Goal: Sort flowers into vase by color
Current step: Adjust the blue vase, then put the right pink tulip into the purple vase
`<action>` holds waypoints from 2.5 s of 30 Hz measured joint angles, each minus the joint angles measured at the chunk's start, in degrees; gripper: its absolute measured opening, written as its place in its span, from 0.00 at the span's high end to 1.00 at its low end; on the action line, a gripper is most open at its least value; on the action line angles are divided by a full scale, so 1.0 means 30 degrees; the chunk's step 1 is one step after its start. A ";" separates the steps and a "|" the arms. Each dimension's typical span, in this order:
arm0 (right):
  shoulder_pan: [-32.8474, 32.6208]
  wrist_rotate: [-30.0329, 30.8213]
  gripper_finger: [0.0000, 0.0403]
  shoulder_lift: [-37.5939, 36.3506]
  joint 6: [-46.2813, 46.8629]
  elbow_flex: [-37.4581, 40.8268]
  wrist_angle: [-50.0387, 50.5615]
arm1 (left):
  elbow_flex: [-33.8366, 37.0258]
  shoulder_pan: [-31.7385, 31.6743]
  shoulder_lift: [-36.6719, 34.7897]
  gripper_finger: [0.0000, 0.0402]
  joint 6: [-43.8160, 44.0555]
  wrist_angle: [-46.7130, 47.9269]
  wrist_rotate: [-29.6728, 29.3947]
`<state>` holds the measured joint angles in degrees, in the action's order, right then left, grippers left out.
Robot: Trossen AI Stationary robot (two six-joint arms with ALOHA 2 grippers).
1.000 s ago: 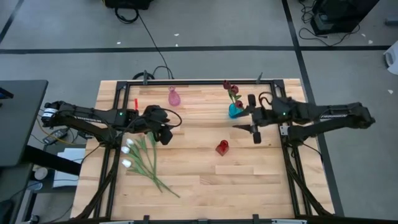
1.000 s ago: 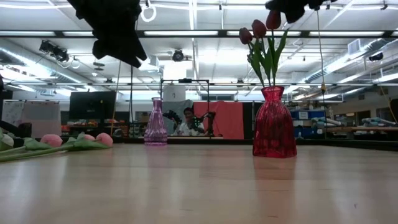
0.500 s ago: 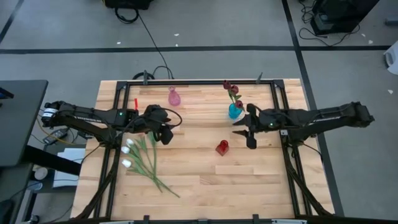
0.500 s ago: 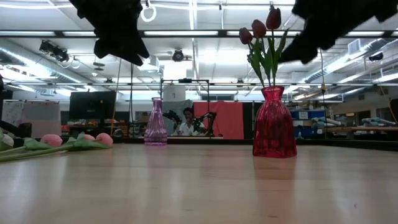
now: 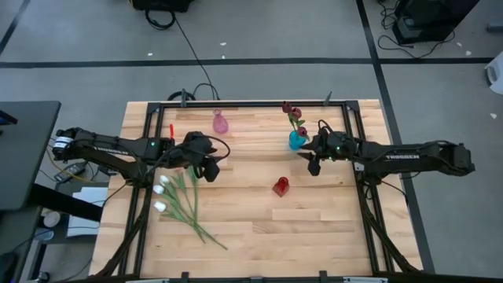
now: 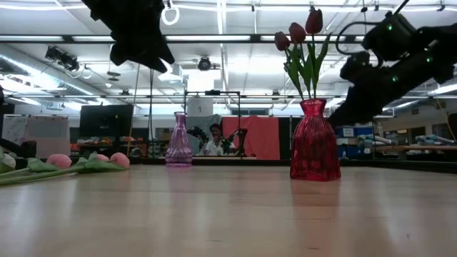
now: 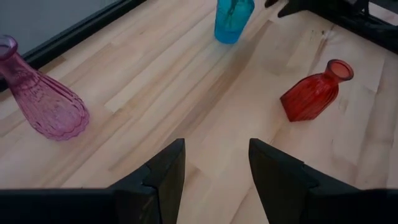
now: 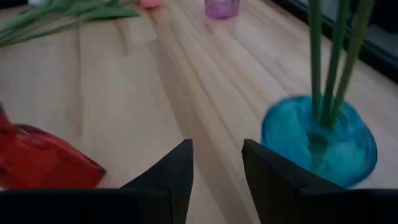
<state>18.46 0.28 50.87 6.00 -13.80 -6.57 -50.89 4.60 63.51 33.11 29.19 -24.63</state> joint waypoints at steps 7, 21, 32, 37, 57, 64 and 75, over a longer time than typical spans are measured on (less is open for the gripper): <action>0.1001 0.0585 0.63 0.2074 0.0534 0.0422 -0.0488 | 0.0000 0.0000 0.0000 0.55 -0.0074 -0.0073 -0.0718; 0.1601 0.1670 0.63 0.7722 0.1011 0.0225 -0.4026 | 0.0000 0.0000 0.0000 0.55 0.0028 -0.0073 -0.0725; 0.3029 0.1527 0.63 1.0675 0.0385 0.0210 -0.8800 | 0.0000 0.0000 0.0000 0.55 0.0035 -0.0408 -0.0725; 0.3602 0.1358 0.63 1.1980 -0.0242 -0.0736 -0.9524 | 0.0000 0.0000 0.0000 0.55 0.0035 -0.0408 -0.0724; 0.3419 -0.0464 0.63 1.1954 -0.0728 -0.3855 -0.5063 | 0.0019 0.0237 0.0344 0.55 0.2300 0.0100 0.0620; 0.1061 -0.4167 0.63 0.7631 -0.1552 -0.3848 -0.2144 | 0.0015 0.1491 0.2330 0.55 0.7066 0.2202 0.2930; -0.2249 -0.2990 0.63 0.1703 -0.4360 -0.3834 -0.1503 | 0.0036 0.2639 0.5772 0.55 1.5117 0.8733 0.4065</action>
<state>11.71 -8.69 55.98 -7.08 -25.30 -11.08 -50.78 12.52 80.82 78.46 55.39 -12.44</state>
